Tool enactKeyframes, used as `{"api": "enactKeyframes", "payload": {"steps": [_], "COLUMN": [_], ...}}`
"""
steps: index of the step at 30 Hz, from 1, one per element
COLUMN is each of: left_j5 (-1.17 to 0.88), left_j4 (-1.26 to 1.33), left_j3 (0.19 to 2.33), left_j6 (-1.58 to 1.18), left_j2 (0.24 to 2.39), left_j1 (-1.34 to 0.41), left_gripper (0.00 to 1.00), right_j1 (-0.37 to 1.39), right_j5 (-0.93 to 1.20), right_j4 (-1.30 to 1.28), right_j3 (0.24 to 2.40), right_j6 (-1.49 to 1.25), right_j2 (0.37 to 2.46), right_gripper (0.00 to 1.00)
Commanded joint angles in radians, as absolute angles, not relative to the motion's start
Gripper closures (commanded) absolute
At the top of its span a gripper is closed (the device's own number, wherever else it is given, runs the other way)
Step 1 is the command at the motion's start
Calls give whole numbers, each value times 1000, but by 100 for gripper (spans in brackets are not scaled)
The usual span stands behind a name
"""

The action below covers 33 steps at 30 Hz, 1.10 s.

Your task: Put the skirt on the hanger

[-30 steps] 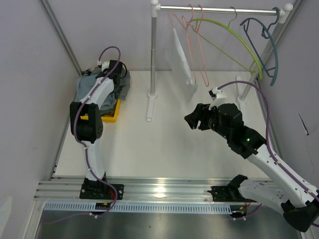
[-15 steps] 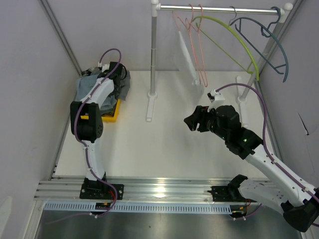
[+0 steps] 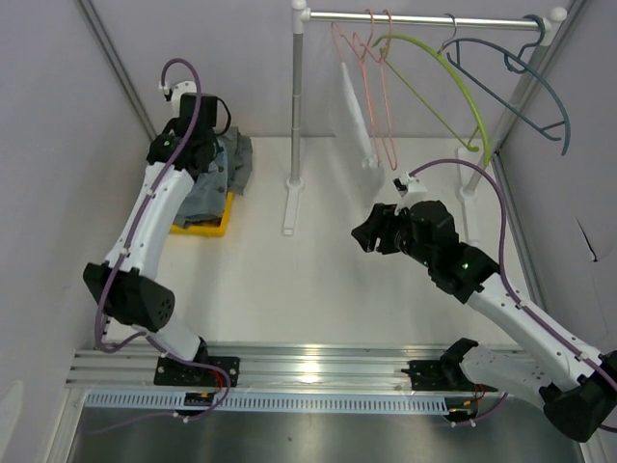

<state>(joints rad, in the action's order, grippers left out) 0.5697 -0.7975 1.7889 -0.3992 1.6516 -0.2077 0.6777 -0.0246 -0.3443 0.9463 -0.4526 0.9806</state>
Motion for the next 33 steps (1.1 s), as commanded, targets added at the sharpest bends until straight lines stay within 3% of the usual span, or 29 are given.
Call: {"api": "enactKeyframes", "payload": {"steps": [1, 16, 19, 23, 29, 33], "left_j5": [532, 408, 385, 389, 463, 469], "left_j4": [-821, -1023, -1014, -913, -888, -884], "left_j3": [1850, 2101, 2040, 1788, 1763, 1758], "left_j6": [-390, -434, -495, -603, -739, -793], "left_j2": [1542, 1430, 1389, 1310, 1359, 1399], "left_j1": [-274, -610, -673, -806, -985, -1006], "left_gripper": [100, 100, 100, 100, 100, 100], "right_j1": [678, 715, 730, 784, 989, 1121], "right_j5": [-17, -11, -11, -11, -99, -210], "right_j4": [-302, -267, -265, -258, -172, -106], "right_j3": [996, 1026, 1032, 1022, 948, 888], "right_j6": [-440, -385, -380, -380, -394, -409], "right_j2": [991, 1012, 1009, 1000, 969, 999], "right_gripper": [39, 40, 41, 43, 44, 43]}}
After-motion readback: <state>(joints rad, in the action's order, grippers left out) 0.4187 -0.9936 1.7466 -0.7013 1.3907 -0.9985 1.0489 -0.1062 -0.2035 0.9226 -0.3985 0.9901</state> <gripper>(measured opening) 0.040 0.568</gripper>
